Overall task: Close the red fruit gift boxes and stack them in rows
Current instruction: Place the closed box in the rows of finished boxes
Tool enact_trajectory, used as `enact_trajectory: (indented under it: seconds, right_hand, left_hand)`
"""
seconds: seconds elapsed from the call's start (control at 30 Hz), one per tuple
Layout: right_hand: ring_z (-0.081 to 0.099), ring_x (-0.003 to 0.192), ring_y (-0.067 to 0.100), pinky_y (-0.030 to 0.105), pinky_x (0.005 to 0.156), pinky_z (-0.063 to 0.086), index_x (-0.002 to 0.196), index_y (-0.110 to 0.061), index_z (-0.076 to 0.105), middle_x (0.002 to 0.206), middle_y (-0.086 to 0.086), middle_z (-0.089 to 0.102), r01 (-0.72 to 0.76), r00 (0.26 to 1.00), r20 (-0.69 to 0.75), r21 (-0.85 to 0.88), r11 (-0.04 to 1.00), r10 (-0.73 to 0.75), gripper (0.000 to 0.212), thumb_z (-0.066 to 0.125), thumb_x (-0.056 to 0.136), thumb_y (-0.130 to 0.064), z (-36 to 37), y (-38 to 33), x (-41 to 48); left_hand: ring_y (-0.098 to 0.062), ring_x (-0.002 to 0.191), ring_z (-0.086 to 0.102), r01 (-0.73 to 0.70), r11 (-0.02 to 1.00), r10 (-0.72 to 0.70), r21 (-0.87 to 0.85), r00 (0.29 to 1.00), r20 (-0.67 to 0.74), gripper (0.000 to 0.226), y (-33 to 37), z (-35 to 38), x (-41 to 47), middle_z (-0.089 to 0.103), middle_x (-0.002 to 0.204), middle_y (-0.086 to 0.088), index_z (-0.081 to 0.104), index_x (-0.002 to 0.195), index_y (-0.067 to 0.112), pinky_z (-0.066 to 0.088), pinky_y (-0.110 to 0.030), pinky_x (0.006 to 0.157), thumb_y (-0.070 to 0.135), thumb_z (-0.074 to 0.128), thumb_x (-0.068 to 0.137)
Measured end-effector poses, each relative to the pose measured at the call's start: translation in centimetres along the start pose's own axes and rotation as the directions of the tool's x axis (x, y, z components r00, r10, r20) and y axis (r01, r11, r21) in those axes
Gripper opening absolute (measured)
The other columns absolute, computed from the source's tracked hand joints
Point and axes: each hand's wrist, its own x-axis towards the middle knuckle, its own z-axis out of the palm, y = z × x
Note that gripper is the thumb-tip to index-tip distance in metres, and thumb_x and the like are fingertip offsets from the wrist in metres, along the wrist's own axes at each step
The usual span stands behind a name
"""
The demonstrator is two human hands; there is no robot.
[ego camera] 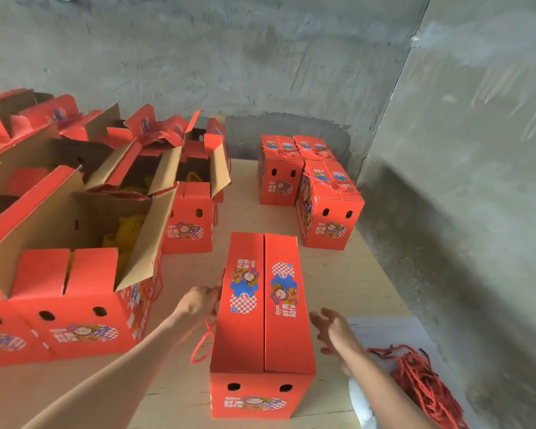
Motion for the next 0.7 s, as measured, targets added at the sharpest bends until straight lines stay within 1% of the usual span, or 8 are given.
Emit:
enact_trajectory:
  seconds: [0.07, 0.13, 0.17, 0.27, 0.43, 0.5, 0.6, 0.7]
  right_hand:
    - [0.06, 0.066, 0.02, 0.024, 0.057, 0.044, 0.108, -0.006, 0.059, 0.083, 0.01, 0.065, -0.15, 0.975, 0.181, 0.103, 0.983, 0.13, 0.032, 0.047, 0.097, -0.033, 1.0, 0.5, -0.6]
    - [0.045, 0.039, 0.012, 0.018, 0.041, 0.035, 0.07, -0.009, 0.054, 0.05, 0.002, 0.052, -0.232, 0.947, 0.286, 0.288, 0.929, 0.148, 0.029, 0.045, 0.096, -0.019, 1.8, 0.5, -1.0]
    - [0.04, 0.038, 0.012, 0.019, 0.04, 0.032, 0.063, -0.009, 0.05, 0.049, 0.004, 0.048, -0.248, 0.951, 0.275, 0.392, 0.886, 0.144, 0.031, 0.045, 0.094, -0.007, 1.9, 0.4, -0.9]
    - [0.04, 0.05, 0.02, 0.024, 0.043, 0.036, 0.068, 0.0, 0.047, 0.064, 0.011, 0.044, -0.293, 0.954, 0.239, 0.62, 0.727, 0.181, 0.027, 0.037, 0.087, 0.017, 1.6, 0.1, 0.1]
    - [0.051, 0.053, 0.028, 0.031, 0.048, 0.047, 0.073, 0.008, 0.045, 0.068, 0.016, 0.048, -0.375, 0.927, 0.299, 0.786, 0.492, 0.228, 0.026, 0.029, 0.088, 0.021, 0.9, 0.0, 0.0]
    - [0.053, 0.05, 0.022, 0.026, 0.052, 0.046, 0.068, 0.005, 0.047, 0.058, 0.016, 0.051, -0.279, 0.96, 0.228, 0.813, 0.51, 0.162, 0.029, 0.032, 0.089, 0.018, 0.2, -1.6, -0.4]
    - [0.048, 0.063, 0.018, 0.026, 0.057, 0.039, 0.085, 0.006, 0.052, 0.077, 0.017, 0.054, -0.2, 0.97, 0.237, 0.894, 0.401, -0.045, 0.019, 0.034, 0.092, 0.011, -1.6, -5.7, -1.8]
    - [0.049, 0.057, 0.015, 0.023, 0.055, 0.035, 0.098, 0.001, 0.057, 0.073, 0.011, 0.062, 0.034, 0.944, 0.167, 0.811, 0.584, -0.286, 0.019, 0.042, 0.09, 0.009, -2.6, -9.8, -3.6]
  left_hand:
    - [-0.024, 0.062, 0.058, -0.036, 0.997, 0.042, 0.067, 0.996, -0.083, 0.04, 0.6, -0.4, -1.0, 0.061, 0.059, -0.006, 0.062, 0.063, 0.01, 0.041, -0.028, 0.057, 0.034, 0.05, 0.093]
    - [-0.025, 0.072, 0.061, -0.121, 0.987, 0.138, 0.103, 0.974, -0.182, 0.022, 2.2, -1.1, -2.0, 0.066, 0.074, -0.008, 0.066, 0.071, 0.016, 0.049, -0.032, 0.063, 0.022, 0.056, 0.09]
    - [-0.025, 0.08, 0.063, -0.155, 0.985, 0.168, 0.077, 0.964, -0.206, 0.013, 3.1, -1.6, -2.4, 0.068, 0.085, -0.007, 0.069, 0.081, 0.019, 0.051, -0.033, 0.07, 0.018, 0.057, 0.088]
    - [-0.024, 0.093, 0.065, -0.228, 0.974, 0.225, 0.014, 0.947, -0.23, 0.031, 5.6, -2.8, -3.4, 0.069, 0.107, -0.008, 0.064, 0.116, 0.01, 0.052, -0.031, 0.081, 0.015, 0.061, 0.086]
    - [-0.009, 0.058, 0.057, -0.374, 0.908, 0.347, -0.189, 0.924, -0.16, 0.021, 9.7, -4.5, -5.4, 0.066, 0.072, -0.003, 0.062, 0.112, 0.007, 0.048, -0.017, 0.057, 0.008, 0.057, 0.09]
    - [-0.012, 0.06, 0.057, -0.418, 0.869, 0.396, -0.266, 0.909, -0.133, 0.019, 11.3, -5.1, -6.1, 0.066, 0.073, -0.005, 0.06, 0.111, 0.007, 0.048, -0.019, 0.058, 0.005, 0.053, 0.093]
    - [-0.013, 0.063, 0.059, -0.485, 0.828, 0.471, -0.281, 0.874, -0.121, 0.02, 13.5, -5.7, -6.9, 0.067, 0.077, -0.006, 0.06, 0.109, 0.008, 0.051, -0.018, 0.06, 0.002, 0.046, 0.096]
    - [-0.014, 0.065, 0.062, -0.5, 0.825, 0.495, -0.263, 0.864, -0.09, 0.027, 14.8, -5.7, -7.2, 0.07, 0.083, -0.008, 0.061, 0.108, 0.007, 0.052, -0.022, 0.066, -0.003, 0.04, 0.095]
